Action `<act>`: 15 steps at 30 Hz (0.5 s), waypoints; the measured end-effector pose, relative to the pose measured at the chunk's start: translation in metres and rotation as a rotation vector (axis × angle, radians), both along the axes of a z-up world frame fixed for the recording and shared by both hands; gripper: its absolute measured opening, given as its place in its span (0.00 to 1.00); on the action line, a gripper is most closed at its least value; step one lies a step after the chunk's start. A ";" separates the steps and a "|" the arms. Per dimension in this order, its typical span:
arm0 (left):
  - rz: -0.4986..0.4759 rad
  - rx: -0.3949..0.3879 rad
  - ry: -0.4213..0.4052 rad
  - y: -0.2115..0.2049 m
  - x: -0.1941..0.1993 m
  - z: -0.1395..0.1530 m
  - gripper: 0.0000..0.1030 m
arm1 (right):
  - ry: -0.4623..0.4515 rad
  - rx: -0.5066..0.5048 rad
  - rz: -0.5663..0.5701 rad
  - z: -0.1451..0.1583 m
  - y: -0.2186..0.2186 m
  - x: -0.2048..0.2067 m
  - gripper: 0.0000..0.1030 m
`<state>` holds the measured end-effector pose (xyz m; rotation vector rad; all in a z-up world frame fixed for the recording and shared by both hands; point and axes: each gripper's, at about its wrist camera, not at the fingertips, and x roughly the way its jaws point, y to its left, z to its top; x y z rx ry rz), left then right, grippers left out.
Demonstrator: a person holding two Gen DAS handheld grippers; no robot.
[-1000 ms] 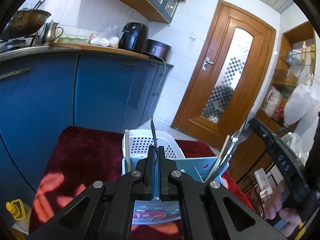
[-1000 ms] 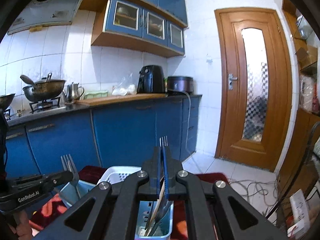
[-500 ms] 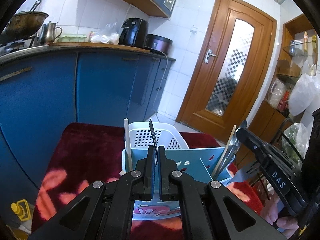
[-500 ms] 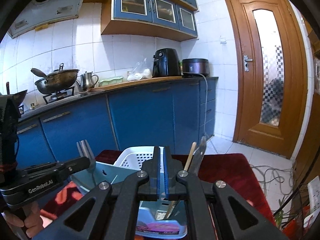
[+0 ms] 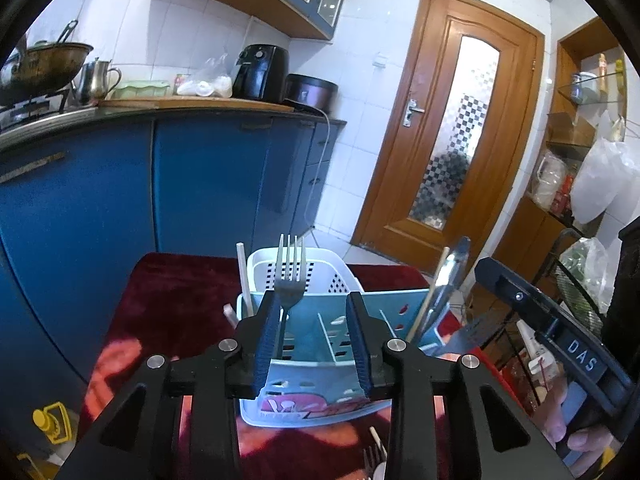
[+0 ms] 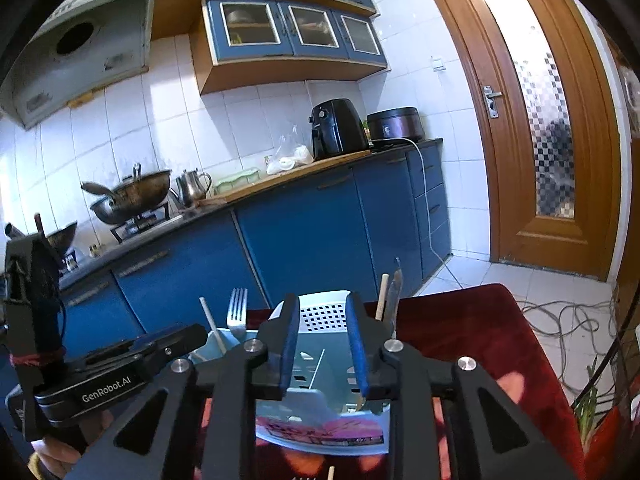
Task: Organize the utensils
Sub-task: 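Withdraw both tools from the holder back toward the utensils on the rug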
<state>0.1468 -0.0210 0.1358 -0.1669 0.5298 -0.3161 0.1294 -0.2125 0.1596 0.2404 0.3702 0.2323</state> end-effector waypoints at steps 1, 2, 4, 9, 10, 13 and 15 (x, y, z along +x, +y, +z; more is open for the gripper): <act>-0.002 0.002 -0.003 0.000 -0.003 0.002 0.35 | 0.003 0.012 -0.001 0.001 -0.002 -0.003 0.27; -0.003 0.004 -0.005 0.000 -0.005 0.004 0.35 | 0.007 0.021 -0.002 0.003 -0.004 -0.004 0.27; -0.003 0.011 -0.011 -0.001 -0.012 0.007 0.36 | 0.018 0.043 -0.003 0.004 -0.010 -0.010 0.28; -0.008 0.022 -0.019 0.000 -0.029 0.013 0.39 | 0.049 0.092 -0.002 0.004 -0.021 -0.025 0.30; -0.009 0.023 -0.019 0.000 -0.031 0.014 0.40 | 0.058 0.101 -0.004 0.003 -0.023 -0.028 0.31; -0.012 0.027 -0.012 0.001 -0.040 0.015 0.40 | 0.078 0.119 -0.009 0.001 -0.026 -0.037 0.32; -0.014 0.025 0.000 0.003 -0.046 0.015 0.40 | 0.091 0.118 -0.012 -0.001 -0.026 -0.043 0.33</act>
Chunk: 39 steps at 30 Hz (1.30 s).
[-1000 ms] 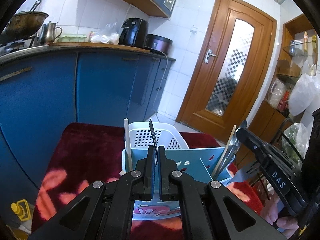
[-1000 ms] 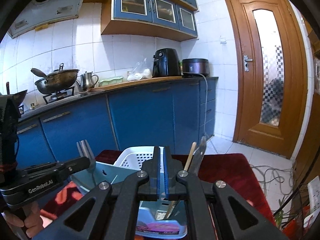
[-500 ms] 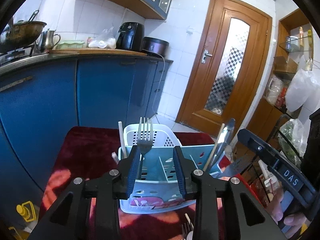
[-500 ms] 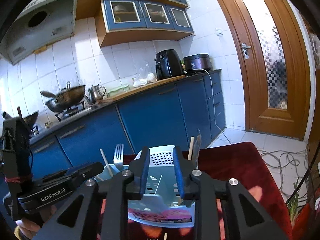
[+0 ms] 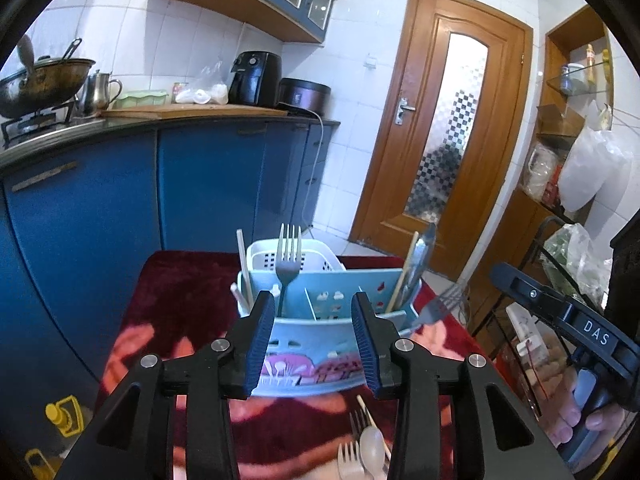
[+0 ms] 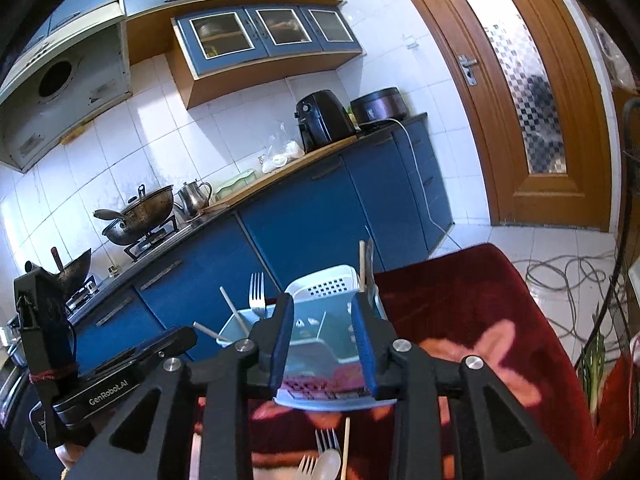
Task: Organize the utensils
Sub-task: 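Withdraw both tools from the holder back toward the utensils on the rug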
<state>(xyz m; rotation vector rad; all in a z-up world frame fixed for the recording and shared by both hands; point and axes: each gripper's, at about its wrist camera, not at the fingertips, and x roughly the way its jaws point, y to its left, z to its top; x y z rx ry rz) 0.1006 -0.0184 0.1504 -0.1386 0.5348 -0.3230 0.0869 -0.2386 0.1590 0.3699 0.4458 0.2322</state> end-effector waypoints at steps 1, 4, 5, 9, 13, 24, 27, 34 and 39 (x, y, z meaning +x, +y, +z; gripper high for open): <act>-0.001 -0.001 0.005 0.002 -0.003 -0.001 0.40 | 0.008 -0.004 0.001 -0.001 0.001 -0.003 0.33; 0.000 -0.001 0.019 0.004 -0.012 -0.001 0.40 | 0.023 -0.019 0.004 -0.005 0.004 -0.013 0.33; 0.000 0.000 0.024 0.004 -0.015 -0.002 0.40 | 0.028 -0.023 0.005 -0.007 0.005 -0.017 0.33; 0.001 0.002 0.053 0.006 -0.025 -0.008 0.40 | 0.053 -0.029 0.011 -0.014 0.008 -0.030 0.34; 0.001 0.009 0.077 0.006 -0.033 -0.015 0.40 | 0.073 -0.031 0.011 -0.022 0.008 -0.041 0.35; -0.008 0.016 0.149 0.003 -0.049 -0.043 0.40 | 0.129 -0.036 -0.003 -0.046 0.003 -0.061 0.38; -0.011 0.016 0.172 0.001 -0.049 -0.052 0.40 | 0.148 -0.036 -0.008 -0.055 0.002 -0.062 0.38; -0.011 0.019 0.230 -0.001 -0.046 -0.072 0.40 | 0.206 -0.043 -0.018 -0.079 -0.001 -0.061 0.38; -0.008 0.024 0.273 -0.004 -0.041 -0.088 0.40 | 0.239 -0.056 -0.033 -0.093 -0.004 -0.060 0.39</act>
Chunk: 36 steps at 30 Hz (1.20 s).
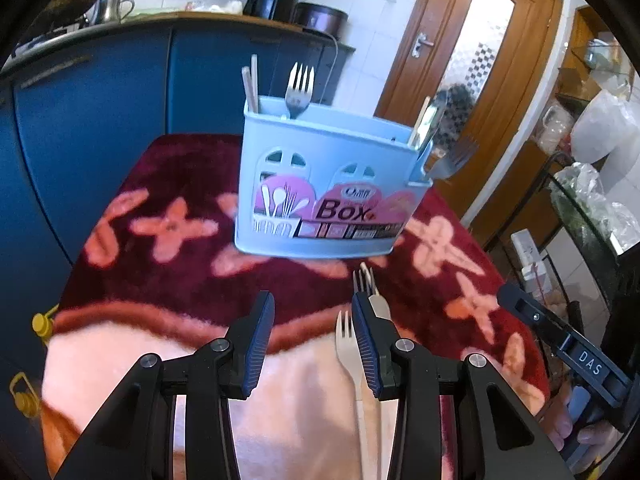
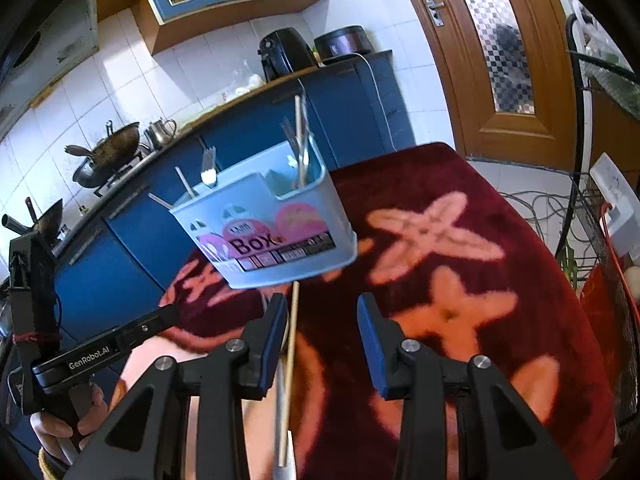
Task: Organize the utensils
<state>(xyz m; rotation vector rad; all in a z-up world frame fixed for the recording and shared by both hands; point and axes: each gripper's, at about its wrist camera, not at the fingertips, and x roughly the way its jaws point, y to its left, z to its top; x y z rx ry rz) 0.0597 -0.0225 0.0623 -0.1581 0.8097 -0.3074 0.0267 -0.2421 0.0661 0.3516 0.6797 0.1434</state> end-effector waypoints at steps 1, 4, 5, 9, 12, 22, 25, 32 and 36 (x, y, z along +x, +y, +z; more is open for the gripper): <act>0.000 0.003 0.005 -0.001 0.001 -0.002 0.40 | 0.006 -0.003 -0.002 -0.002 0.000 0.000 0.39; -0.002 0.011 0.023 -0.003 0.003 -0.009 0.40 | 0.025 -0.006 -0.004 -0.009 -0.002 0.001 0.39; -0.003 0.014 0.030 -0.004 0.004 -0.011 0.40 | 0.030 -0.006 -0.005 -0.011 -0.003 0.001 0.39; -0.008 0.026 0.059 -0.009 0.006 -0.022 0.40 | 0.051 0.003 -0.008 -0.020 -0.005 0.001 0.40; -0.018 0.039 0.086 -0.014 0.008 -0.031 0.40 | 0.072 0.022 -0.009 -0.028 -0.009 0.003 0.41; -0.045 0.077 0.144 -0.031 0.018 -0.054 0.40 | 0.112 0.064 -0.016 -0.045 -0.018 0.005 0.41; -0.056 0.097 0.149 -0.038 0.019 -0.058 0.40 | 0.116 0.073 -0.017 -0.047 -0.020 0.005 0.41; -0.106 0.134 0.131 -0.056 0.017 -0.062 0.39 | 0.115 0.088 -0.019 -0.051 -0.022 0.006 0.41; -0.135 0.169 0.114 -0.068 0.013 -0.063 0.29 | 0.118 0.088 -0.013 -0.053 -0.020 0.006 0.41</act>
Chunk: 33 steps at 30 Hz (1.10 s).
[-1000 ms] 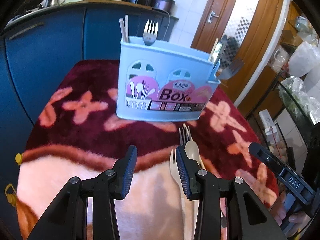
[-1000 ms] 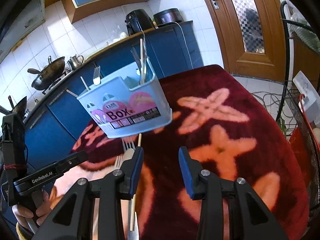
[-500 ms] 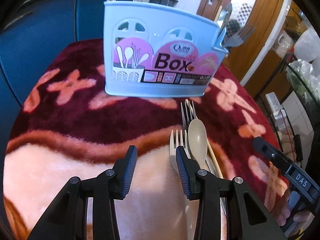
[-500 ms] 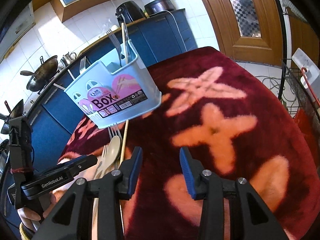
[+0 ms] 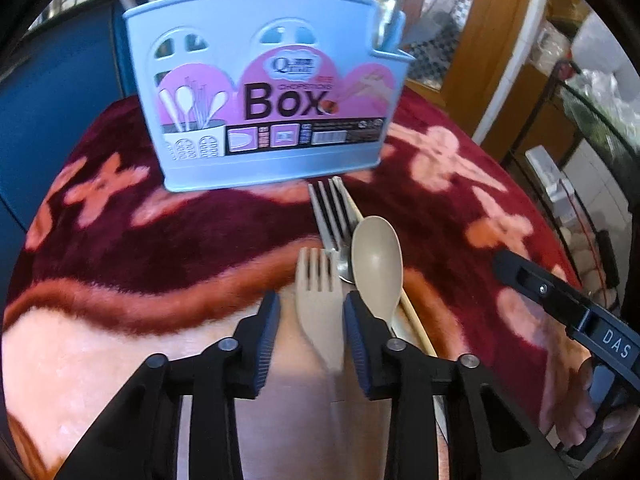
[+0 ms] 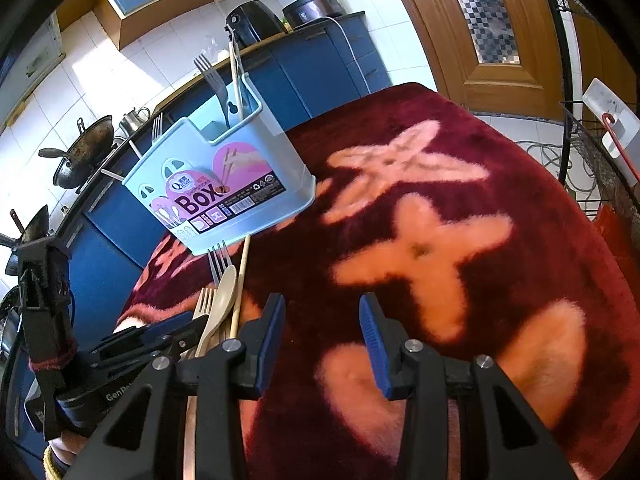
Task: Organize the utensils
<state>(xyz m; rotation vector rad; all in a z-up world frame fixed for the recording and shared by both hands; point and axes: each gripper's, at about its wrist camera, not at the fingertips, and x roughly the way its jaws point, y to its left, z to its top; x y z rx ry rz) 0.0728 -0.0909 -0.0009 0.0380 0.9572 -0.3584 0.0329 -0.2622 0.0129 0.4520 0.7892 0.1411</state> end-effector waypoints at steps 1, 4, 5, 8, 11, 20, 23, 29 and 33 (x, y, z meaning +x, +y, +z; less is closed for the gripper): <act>-0.007 -0.003 -0.001 0.000 -0.001 0.000 0.24 | 0.000 -0.001 0.001 0.000 0.000 0.000 0.41; -0.005 -0.010 -0.005 -0.001 -0.001 0.000 0.24 | -0.002 -0.006 0.001 0.000 0.001 -0.001 0.41; -0.001 -0.019 -0.005 0.001 -0.001 0.001 0.24 | -0.003 -0.007 0.001 0.001 0.001 -0.001 0.41; 0.018 -0.050 -0.004 0.006 -0.002 0.003 0.24 | -0.005 -0.010 0.004 0.002 0.002 -0.001 0.41; 0.039 -0.064 -0.021 0.012 -0.004 0.007 0.24 | -0.008 -0.016 0.010 0.005 0.005 -0.002 0.41; 0.134 -0.098 -0.082 0.044 -0.010 0.019 0.24 | -0.002 -0.024 0.063 0.009 0.026 0.003 0.41; 0.154 -0.111 -0.097 0.053 -0.012 0.022 0.23 | 0.003 -0.023 0.088 0.010 0.036 0.006 0.41; 0.188 -0.133 -0.124 0.069 -0.016 0.025 0.23 | 0.018 -0.014 0.153 0.012 0.056 0.007 0.41; 0.194 -0.156 -0.124 0.078 -0.017 0.025 0.23 | 0.031 -0.030 0.169 0.011 0.068 0.012 0.41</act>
